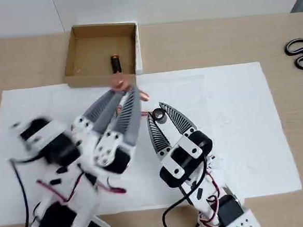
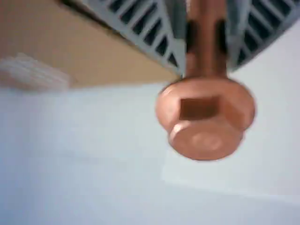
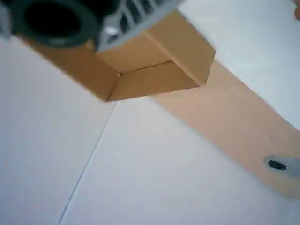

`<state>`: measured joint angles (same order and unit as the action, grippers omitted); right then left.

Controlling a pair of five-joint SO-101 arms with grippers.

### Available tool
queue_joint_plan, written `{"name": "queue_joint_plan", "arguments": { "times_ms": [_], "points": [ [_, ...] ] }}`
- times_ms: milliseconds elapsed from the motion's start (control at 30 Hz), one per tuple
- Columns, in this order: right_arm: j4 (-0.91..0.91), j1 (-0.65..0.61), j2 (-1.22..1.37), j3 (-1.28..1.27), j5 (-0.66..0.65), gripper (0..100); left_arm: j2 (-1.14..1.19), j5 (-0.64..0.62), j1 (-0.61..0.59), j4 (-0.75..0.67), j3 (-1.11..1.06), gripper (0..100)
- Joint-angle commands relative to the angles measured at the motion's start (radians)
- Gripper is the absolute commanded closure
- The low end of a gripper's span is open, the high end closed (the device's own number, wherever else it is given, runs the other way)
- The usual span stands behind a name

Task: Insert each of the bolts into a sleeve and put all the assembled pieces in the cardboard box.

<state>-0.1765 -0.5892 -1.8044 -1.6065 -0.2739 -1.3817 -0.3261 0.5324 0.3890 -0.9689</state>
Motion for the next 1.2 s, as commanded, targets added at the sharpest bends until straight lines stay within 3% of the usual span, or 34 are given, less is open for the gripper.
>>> {"name": "queue_joint_plan", "arguments": {
  "times_ms": [0,400,700,1033,1167],
  "points": [
    [-0.041,-0.005,-0.007,0.08,-0.008,99.5,0.077,0.043,0.028,0.003,0.087,99],
    [0.061,0.001,-0.005,0.086,-0.009,99.5,0.083,0.103,0.043,0.069,0.104,99],
    [-0.054,0.001,-0.004,0.11,-0.011,99.5,-0.091,0.103,0.046,0.066,-0.033,99],
    [-0.045,-0.001,-0.004,0.118,-0.011,99.5,-0.104,0.109,0.137,0.072,-0.048,99],
    [-0.045,-0.002,-0.004,0.118,-0.011,99.5,-0.104,0.17,0.141,0.066,-0.093,99]
  ]
}}
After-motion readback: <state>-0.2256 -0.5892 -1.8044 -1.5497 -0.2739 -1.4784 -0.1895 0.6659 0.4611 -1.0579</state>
